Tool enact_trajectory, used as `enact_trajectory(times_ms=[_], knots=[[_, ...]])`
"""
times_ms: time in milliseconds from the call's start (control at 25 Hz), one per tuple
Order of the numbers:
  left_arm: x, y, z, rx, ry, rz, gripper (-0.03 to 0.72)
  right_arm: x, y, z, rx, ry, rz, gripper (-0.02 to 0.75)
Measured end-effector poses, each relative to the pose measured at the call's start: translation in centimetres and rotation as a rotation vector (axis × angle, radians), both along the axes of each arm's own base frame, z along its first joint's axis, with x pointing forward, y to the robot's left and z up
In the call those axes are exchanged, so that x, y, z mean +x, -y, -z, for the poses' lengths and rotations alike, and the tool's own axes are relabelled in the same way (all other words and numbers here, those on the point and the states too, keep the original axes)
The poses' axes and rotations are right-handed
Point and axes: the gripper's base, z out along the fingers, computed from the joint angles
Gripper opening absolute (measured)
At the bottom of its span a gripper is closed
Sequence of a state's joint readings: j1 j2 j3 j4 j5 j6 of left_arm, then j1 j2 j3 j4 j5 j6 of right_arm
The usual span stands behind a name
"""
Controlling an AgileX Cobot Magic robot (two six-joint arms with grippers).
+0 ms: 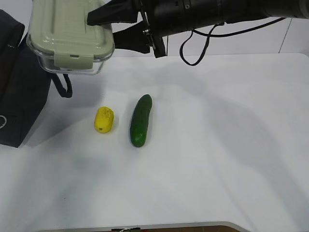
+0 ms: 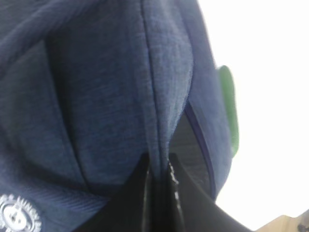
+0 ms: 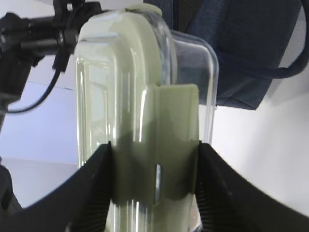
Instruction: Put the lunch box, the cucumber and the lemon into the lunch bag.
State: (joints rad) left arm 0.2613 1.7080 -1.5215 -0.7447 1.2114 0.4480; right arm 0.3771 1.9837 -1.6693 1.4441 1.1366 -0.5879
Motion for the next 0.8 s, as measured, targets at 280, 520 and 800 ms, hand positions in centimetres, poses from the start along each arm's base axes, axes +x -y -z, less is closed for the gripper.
enact_trajectory(times_ms=[280,520,800], knots=[[-2.1,5.4,-3.7,-0.029,0.099,0.141,-0.004,0.2,-0.9,-0.1,0.015,0.008,0.062,0.382],[-4.4,7.8,-6.3,-0.021,0.178,0.212,-0.004,0.7,-0.9,0.0,0.02,0.012,0.111,0.382],[-6.1,8.3,-8.4,-0.08,0.24,0.219,-0.005,2.3,-1.6,3.4,0.031,-0.084,0.149,0.382]])
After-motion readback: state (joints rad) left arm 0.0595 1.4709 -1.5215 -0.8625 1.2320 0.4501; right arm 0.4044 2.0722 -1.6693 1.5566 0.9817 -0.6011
